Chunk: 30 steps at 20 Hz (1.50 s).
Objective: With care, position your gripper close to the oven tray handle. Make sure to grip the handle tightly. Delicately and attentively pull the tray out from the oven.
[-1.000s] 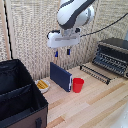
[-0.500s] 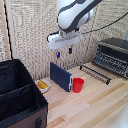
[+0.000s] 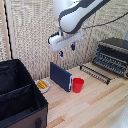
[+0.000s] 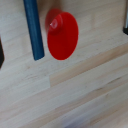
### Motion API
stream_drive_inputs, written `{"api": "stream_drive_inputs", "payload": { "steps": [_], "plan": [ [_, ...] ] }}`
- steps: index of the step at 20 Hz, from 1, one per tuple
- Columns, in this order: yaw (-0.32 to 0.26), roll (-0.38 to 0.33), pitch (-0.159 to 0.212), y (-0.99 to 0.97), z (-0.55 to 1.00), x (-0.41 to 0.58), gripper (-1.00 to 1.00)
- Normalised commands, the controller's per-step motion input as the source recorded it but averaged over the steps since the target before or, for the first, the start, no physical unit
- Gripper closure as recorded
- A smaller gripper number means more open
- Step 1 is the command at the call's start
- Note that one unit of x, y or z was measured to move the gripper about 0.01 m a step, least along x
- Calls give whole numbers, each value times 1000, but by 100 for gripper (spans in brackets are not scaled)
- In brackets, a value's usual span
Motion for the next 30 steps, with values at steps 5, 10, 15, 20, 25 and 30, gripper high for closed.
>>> {"api": "stream_drive_inputs", "payload": {
  "steps": [5, 10, 15, 20, 25, 30],
  "plan": [
    [29, -354, 0, 194, 26, 217, -100],
    [18, -372, 7, 22, 0, 110, -100],
    [29, -310, 30, -209, 0, 55, -100],
    [164, -183, 6, -431, -42, 50, -100],
    [236, -156, 17, -371, -170, 77, -100],
    [224, -191, 0, -323, -146, 52, -100]
  ]
}}
